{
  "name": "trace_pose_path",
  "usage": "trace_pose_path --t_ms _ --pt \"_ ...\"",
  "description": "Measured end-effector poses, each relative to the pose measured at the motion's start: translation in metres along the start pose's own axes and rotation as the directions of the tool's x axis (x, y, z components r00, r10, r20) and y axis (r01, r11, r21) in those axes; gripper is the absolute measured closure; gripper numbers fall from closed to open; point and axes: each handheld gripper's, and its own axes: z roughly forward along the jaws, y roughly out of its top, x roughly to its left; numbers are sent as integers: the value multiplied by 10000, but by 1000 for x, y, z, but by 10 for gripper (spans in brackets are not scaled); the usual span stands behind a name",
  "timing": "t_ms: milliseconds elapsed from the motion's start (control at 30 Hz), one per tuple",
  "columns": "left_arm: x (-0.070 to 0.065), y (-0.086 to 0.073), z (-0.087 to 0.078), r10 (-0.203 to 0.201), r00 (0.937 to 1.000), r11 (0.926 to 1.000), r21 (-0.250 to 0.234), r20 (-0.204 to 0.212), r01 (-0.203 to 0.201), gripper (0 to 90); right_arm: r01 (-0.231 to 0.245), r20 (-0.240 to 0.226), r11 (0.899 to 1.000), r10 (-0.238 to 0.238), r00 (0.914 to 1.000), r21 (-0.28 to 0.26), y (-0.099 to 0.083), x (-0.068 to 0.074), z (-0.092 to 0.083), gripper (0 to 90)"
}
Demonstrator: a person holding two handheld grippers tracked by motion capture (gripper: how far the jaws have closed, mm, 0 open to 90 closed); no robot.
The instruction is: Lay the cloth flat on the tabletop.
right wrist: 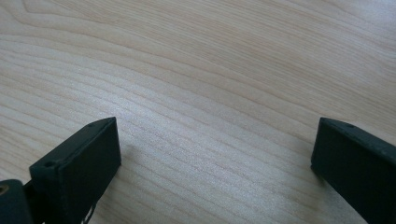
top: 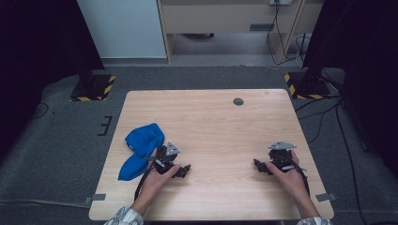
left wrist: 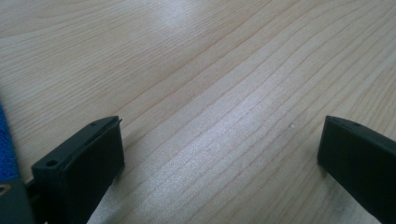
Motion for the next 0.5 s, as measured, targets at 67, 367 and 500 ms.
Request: trace_pose_path --t_ms 67,367,500 --pt "0 0 0 -1 10000 10000 -2 0 1 0 2 4 10000 -2 10000 -2 0 0 0 15" --pt "-1 4 -7 47 10000 9996 -292 68 -45 50 -19 10 10000 19 10000 12 0 0 0 15" --pt "-3 10 -18 127 9997 9974 -717 190 -113 50 -14 1 10000 14 10000 14 0 0 0 16"
